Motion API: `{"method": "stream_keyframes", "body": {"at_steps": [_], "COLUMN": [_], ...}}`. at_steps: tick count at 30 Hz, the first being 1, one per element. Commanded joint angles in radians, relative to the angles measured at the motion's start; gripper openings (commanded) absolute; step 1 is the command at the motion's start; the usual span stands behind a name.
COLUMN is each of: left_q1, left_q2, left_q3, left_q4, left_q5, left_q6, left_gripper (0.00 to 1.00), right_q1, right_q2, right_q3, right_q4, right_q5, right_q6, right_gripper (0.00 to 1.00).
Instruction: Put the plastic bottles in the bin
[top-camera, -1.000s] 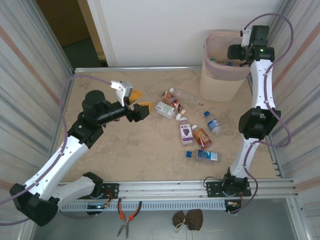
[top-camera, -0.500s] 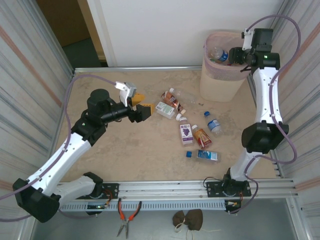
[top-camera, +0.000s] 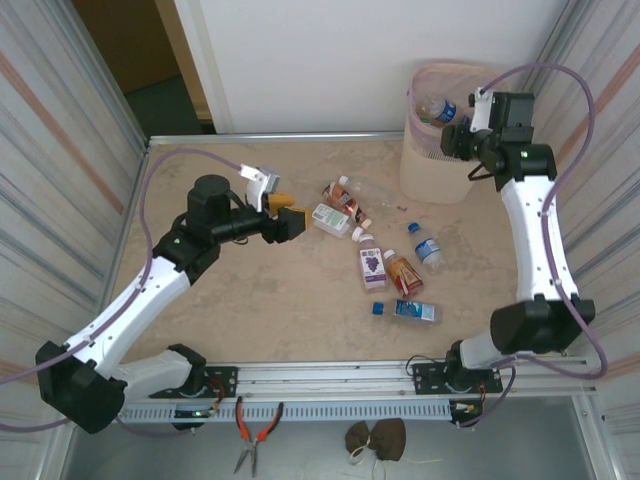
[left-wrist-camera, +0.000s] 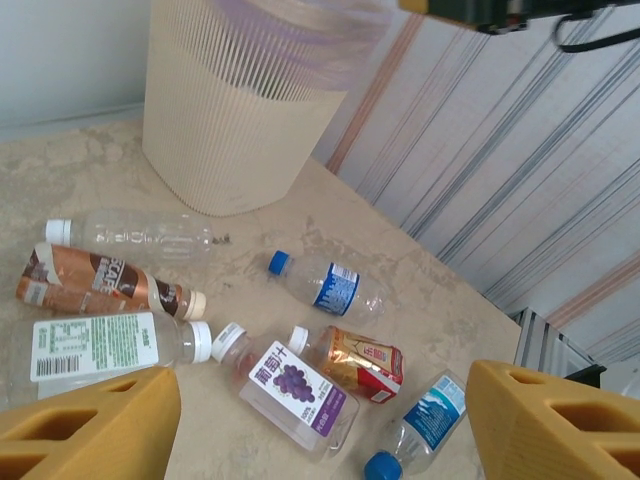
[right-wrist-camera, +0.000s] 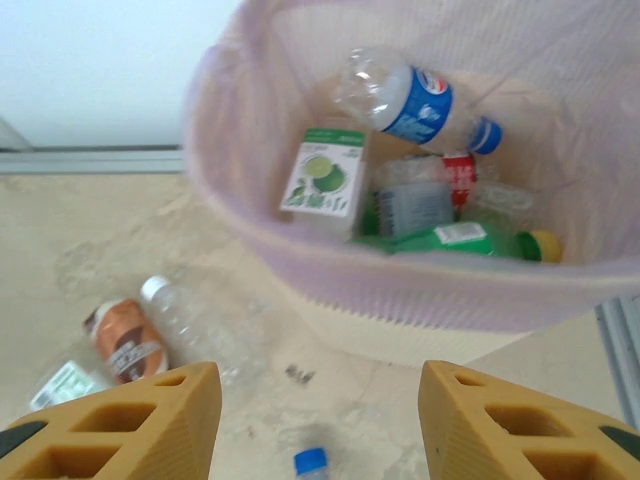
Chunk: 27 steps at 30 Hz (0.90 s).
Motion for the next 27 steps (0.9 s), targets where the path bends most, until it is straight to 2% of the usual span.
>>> {"method": "stream_keyframes", "body": {"at_steps": [1, 6, 12, 17, 27], "left_q1": [0.006, 0.006, 0.006, 0.006, 0.012], "left_q2": [0.002, 0.003, -0.012, -0.019, -0.023], "left_q3": [-0.012, -0.031, -0.050, -0.053, -0.058], "left_q4": [-0.004, -0.004, -0.015, -0.029, -0.038], "left_q5": [0.017, 0.024, 0.015, 0.003, -0.064], "left_q6": [-0.033, -0.049, -0.050, -0.057, -0.050], "left_gripper": [0.75, 0.75, 0.75, 0.75, 0.76], "right_q1": [0.046, 0.109, 0.147, 0.195, 0.227], "right_q2": [-0.098, -0.195, -0.175, -0.059, 0.252], "right_q3": [-0.063, -0.203, -0.348, -0.403, -0.334], "right_q4": [-0.039, -0.083, -0.113, -0.090, -0.065], "right_q5": [0.023, 0.027, 0.048, 0.120, 0.226], "right_q6": [0.048, 0.040, -0.079, -0.175, -0.211], "right_gripper": [0.53, 0.54, 0.55, 0.56, 0.54]}}
